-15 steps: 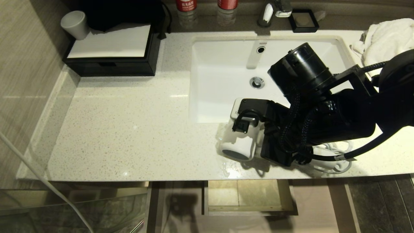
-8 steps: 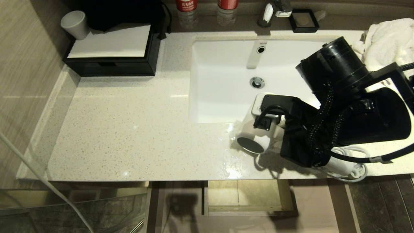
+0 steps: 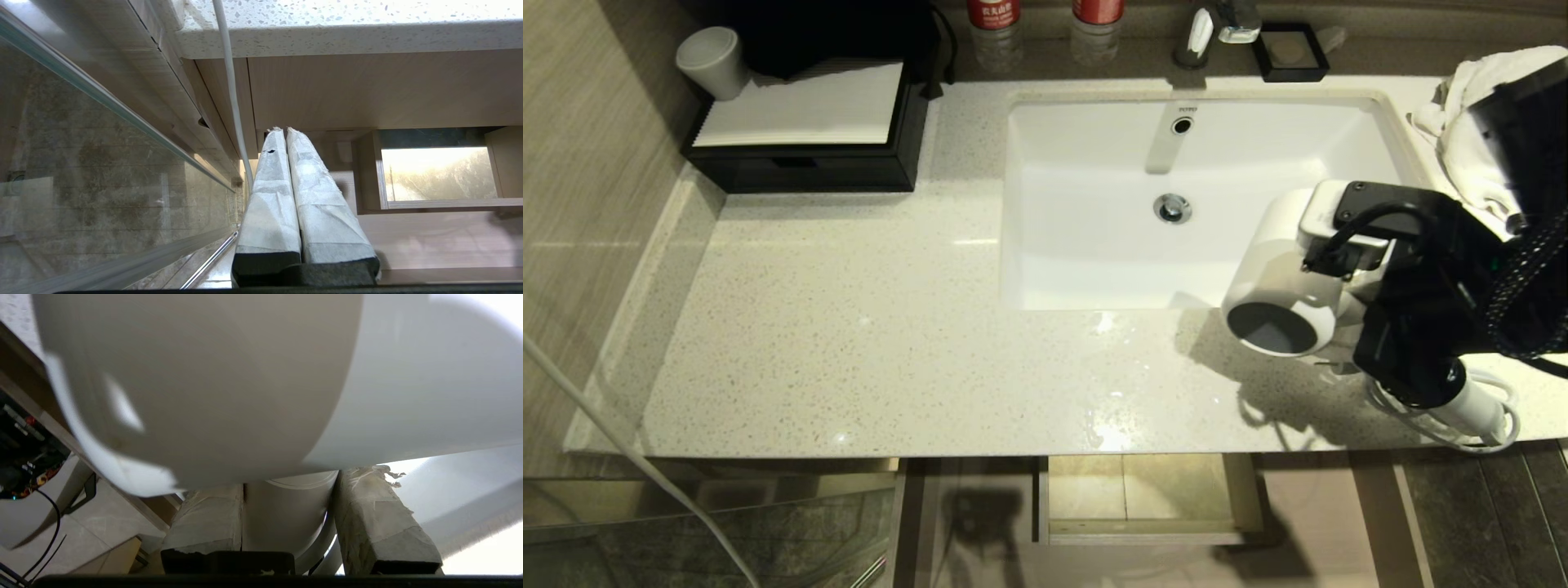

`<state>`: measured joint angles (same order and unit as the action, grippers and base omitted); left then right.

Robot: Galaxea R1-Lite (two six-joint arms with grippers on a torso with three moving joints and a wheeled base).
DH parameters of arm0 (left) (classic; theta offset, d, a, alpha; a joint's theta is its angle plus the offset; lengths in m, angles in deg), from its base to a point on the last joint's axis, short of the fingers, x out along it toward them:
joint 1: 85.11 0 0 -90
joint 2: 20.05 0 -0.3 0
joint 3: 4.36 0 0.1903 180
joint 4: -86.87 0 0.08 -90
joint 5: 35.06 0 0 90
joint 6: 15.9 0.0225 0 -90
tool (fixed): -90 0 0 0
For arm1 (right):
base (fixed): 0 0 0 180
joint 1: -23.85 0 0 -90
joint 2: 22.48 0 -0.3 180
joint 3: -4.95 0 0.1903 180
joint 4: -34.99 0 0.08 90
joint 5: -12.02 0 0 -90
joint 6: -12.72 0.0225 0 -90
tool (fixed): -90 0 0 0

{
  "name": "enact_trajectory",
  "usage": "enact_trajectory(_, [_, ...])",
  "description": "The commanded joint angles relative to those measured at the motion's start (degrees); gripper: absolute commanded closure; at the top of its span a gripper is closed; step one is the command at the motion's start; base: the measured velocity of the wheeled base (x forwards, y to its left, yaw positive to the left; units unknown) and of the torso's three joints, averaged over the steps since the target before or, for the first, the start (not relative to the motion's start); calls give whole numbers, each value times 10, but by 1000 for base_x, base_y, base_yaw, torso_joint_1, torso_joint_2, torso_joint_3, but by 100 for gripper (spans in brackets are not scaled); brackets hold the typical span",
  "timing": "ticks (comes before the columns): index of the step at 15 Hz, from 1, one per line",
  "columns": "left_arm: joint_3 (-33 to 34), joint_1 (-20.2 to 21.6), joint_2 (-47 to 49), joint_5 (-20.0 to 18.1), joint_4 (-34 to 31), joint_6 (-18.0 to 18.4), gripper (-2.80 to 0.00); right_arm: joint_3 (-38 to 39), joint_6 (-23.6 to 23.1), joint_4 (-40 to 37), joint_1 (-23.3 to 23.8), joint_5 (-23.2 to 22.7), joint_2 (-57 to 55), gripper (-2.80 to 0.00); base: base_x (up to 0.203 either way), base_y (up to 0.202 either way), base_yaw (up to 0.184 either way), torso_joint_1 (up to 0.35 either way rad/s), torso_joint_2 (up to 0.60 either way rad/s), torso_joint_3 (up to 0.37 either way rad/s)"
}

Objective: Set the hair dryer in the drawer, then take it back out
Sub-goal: Put it into the drawer

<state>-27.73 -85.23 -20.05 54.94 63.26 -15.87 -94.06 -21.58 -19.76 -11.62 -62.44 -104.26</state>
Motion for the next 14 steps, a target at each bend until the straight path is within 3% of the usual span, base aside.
enact_trajectory(1, [1, 0, 0, 0, 0, 0, 0, 11, 3, -5, 25, 3, 55, 0, 0, 0, 0, 0, 0, 0])
enact_trajectory(14, [1, 0, 0, 0, 0, 0, 0, 92, 9, -8, 66, 5, 182, 0, 0, 0, 0, 0, 0, 0])
